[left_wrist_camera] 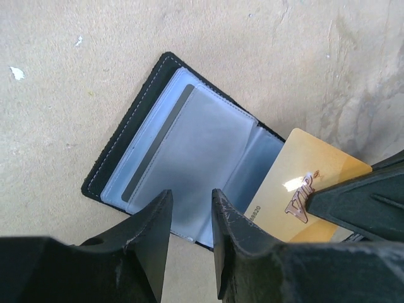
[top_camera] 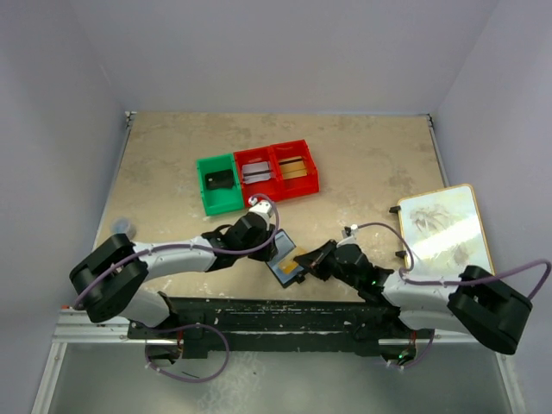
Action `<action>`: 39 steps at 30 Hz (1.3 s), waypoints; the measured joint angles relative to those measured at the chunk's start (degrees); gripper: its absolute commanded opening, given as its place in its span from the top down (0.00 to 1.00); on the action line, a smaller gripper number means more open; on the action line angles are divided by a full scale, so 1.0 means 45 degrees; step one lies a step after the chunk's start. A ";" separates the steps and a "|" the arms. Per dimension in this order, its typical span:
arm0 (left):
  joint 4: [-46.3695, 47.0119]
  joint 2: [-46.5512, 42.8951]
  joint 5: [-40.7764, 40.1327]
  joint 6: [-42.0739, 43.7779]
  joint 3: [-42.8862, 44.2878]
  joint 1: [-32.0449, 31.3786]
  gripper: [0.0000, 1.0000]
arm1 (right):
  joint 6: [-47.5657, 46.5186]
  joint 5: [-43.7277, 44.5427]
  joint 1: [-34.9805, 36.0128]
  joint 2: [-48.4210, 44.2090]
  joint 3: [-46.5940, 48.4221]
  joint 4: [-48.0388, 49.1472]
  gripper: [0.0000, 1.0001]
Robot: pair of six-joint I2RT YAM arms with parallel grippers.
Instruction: Take the credit cards out of the card holder
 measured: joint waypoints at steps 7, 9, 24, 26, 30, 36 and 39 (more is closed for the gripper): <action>-0.0175 -0.0971 -0.0389 -0.0044 -0.0107 0.0000 0.61 | -0.0651 0.0695 -0.0005 -0.1875 0.0000 -0.1948 0.99; -0.0204 -0.1292 -0.0544 -0.0039 -0.0160 0.0000 0.57 | -0.0835 0.0991 0.0000 -0.2399 0.0000 -0.2293 1.00; -0.1083 -0.5785 -0.3861 -0.1020 -0.2030 0.0000 0.33 | -0.4274 0.3687 -0.0024 -0.5683 0.0078 -0.4367 1.00; -0.1370 -0.6358 -0.4386 -0.1171 -0.2137 0.0000 0.30 | -0.4867 0.3886 -0.0024 -0.5994 0.0078 -0.4342 1.00; -0.1923 -0.6960 -0.5197 -0.1501 -0.2254 0.0000 0.25 | -0.6246 0.4163 -0.0073 -0.6105 0.0087 -0.4138 1.00; -0.2574 -0.7291 -0.5955 -0.2016 -0.2409 0.0000 0.20 | -0.9452 0.4080 -0.0121 -0.5333 0.0457 -0.3240 1.00; -0.2968 -0.7587 -0.6246 -0.2293 -0.2419 0.0000 0.19 | -1.1016 0.3075 -0.0869 -0.4682 0.1132 -0.3075 1.00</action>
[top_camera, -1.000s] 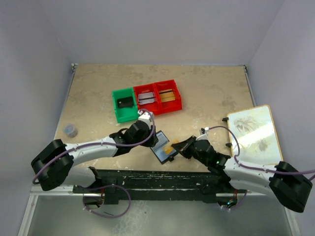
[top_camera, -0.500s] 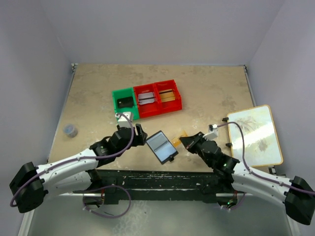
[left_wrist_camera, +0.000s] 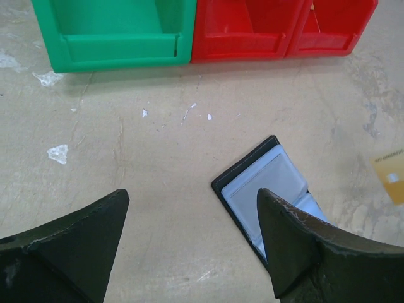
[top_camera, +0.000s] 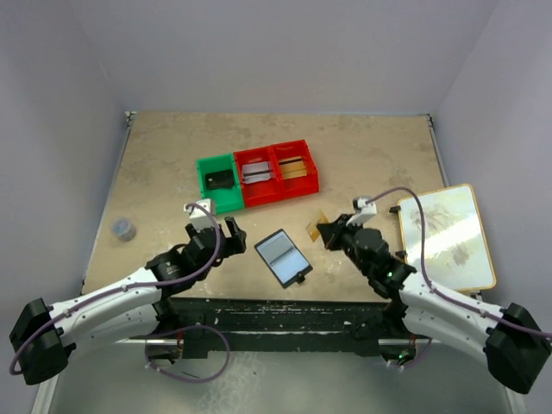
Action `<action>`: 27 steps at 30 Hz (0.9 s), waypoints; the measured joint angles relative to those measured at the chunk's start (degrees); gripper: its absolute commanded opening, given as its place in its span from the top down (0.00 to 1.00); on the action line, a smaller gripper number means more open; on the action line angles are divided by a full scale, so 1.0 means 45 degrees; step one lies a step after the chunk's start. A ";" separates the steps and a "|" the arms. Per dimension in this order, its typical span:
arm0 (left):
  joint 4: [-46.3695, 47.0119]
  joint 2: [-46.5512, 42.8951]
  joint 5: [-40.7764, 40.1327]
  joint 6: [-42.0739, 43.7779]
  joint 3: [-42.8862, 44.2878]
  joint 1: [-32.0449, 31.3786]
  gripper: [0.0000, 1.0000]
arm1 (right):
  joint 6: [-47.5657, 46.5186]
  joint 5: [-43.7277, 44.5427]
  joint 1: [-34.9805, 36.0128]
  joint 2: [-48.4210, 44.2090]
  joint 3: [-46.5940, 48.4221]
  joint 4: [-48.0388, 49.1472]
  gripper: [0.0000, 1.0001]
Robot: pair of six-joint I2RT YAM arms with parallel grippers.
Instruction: Take the credit cards out of the card holder
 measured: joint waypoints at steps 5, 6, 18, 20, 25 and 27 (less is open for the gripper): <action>-0.0544 -0.0947 -0.0714 -0.0423 0.0000 0.0000 0.16 | -0.1904 -0.2064 -0.2642 0.1744 0.2001 0.0121 1.00; -0.0709 -0.1098 -0.0884 -0.0457 0.0000 0.0000 0.16 | -0.2259 -0.2361 -0.2778 0.1996 0.2288 0.0189 1.00; -0.3682 -0.2725 -0.3084 -0.1919 0.0010 0.0005 0.09 | -0.6173 -0.3225 -0.3050 0.5110 0.5173 0.0393 1.00; -0.3881 -0.2939 -0.3201 -0.2098 0.0015 0.0005 0.09 | -0.6834 -0.3167 -0.3070 0.5901 0.5625 0.0340 1.00; -0.4119 -0.3089 -0.3283 -0.2210 0.0170 0.0005 0.09 | -0.8529 -0.2900 -0.3118 0.7907 0.7218 -0.0146 1.00; -0.4269 -0.3084 -0.3298 -0.2215 0.0238 0.0005 0.09 | -0.9180 -0.2793 -0.3138 0.8442 0.7776 -0.0126 1.00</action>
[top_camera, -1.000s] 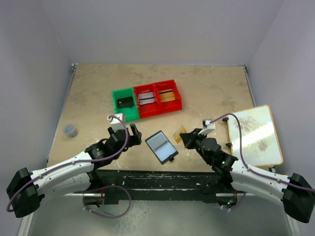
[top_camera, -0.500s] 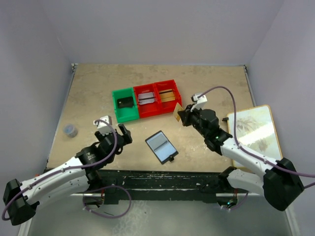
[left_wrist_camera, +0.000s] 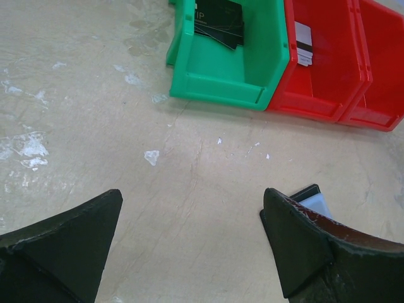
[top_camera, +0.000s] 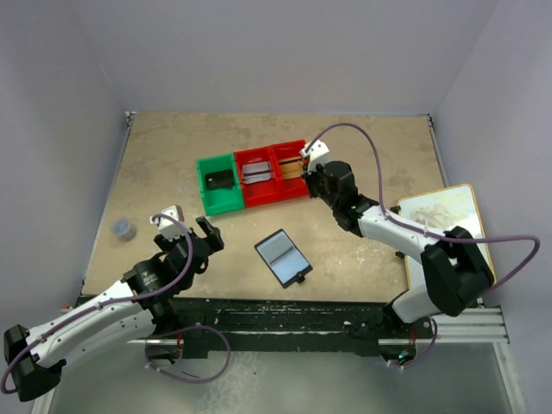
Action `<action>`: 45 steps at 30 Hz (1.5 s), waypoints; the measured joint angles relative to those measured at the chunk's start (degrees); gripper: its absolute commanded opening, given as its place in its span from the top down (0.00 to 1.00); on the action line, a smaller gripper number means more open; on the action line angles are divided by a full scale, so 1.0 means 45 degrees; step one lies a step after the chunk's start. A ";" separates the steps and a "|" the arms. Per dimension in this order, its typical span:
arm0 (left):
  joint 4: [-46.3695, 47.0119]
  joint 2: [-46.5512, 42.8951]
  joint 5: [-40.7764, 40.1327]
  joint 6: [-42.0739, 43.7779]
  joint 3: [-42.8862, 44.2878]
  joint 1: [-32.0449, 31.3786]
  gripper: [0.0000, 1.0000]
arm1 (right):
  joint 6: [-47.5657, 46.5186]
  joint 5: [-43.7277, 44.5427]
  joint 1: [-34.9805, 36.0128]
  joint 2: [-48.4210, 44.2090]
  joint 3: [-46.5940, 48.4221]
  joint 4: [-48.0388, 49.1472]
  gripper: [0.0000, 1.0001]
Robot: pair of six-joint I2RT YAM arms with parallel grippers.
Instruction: Take the credit cards out of the card holder
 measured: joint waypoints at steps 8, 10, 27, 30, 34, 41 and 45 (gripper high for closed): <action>-0.0476 -0.0131 0.0126 -0.0194 0.0049 0.0000 0.09 | -0.2438 -0.0019 -0.0325 0.2759 0.2807 0.0146 1.00; -0.0597 -0.0267 0.0185 -0.0209 0.0049 0.0000 0.09 | -0.2992 -0.0024 -0.0355 0.3361 0.3245 0.0185 1.00; -0.1141 -0.1166 0.0291 -0.0083 0.0714 0.0000 0.09 | -0.5401 0.0573 -0.0578 0.7684 0.7053 -0.0738 1.00; -0.1146 -0.1156 0.0296 -0.0087 0.0714 0.0000 0.09 | -0.5780 0.0695 -0.0578 0.8072 0.7082 -0.0855 1.00; -0.1258 -0.1195 0.0282 -0.0092 0.0714 0.0000 0.09 | -0.6309 0.0777 -0.0578 0.8291 0.7101 -0.0840 1.00; -0.1462 -0.1647 0.0243 -0.0092 0.0714 0.0000 0.09 | -0.7101 0.1001 -0.0568 0.8752 0.7611 -0.0656 1.00; -0.1545 -0.1656 0.0223 -0.0092 0.0714 0.0000 0.09 | -0.7461 0.1098 -0.0568 0.9267 0.7854 -0.0568 0.98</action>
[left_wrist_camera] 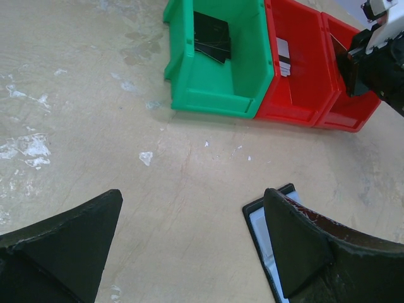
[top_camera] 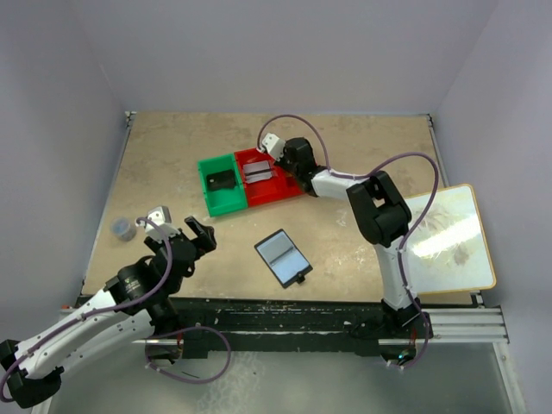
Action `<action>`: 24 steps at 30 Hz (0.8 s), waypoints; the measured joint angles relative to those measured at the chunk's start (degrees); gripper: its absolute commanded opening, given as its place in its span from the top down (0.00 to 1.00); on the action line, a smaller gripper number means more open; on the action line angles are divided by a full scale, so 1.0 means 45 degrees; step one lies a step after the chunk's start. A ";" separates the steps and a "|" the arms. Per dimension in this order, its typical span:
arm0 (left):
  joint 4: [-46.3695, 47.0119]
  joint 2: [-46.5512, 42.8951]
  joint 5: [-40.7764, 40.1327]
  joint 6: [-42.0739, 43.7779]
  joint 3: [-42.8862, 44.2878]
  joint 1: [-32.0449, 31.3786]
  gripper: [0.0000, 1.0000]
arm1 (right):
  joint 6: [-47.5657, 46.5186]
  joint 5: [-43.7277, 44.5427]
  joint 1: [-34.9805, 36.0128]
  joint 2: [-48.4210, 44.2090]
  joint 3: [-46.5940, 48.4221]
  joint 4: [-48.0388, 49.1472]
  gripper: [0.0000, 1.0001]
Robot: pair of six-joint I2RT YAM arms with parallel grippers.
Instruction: Take the credit cards out of the card holder
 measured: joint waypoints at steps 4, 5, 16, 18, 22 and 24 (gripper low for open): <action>-0.0058 0.0000 0.0000 0.0000 0.0000 0.0000 0.09 | -0.0257 0.0102 0.0005 0.0214 0.0126 0.0087 0.88; -0.0078 0.0000 0.0000 0.0000 0.0000 0.0000 0.09 | -0.0282 0.0112 0.0000 0.0214 0.0136 0.0087 0.85; -0.0092 0.0214 0.0005 0.0000 0.0000 0.0000 0.09 | -0.0340 -0.0772 -0.0136 0.0209 0.0209 -0.0695 0.74; -0.0092 0.0291 0.0010 0.0000 0.0000 0.0000 0.09 | -0.0340 -0.0937 -0.0175 0.0209 0.0321 -0.0962 0.72; -0.0087 0.0359 0.0010 0.0000 0.0000 0.0000 0.09 | -0.0325 -0.1253 -0.0301 0.0209 0.0651 -0.1477 0.69; -0.0078 0.0384 0.0015 0.0000 0.0000 0.0000 0.09 | -0.0321 -0.1360 -0.0379 0.0209 0.0763 -0.1666 0.64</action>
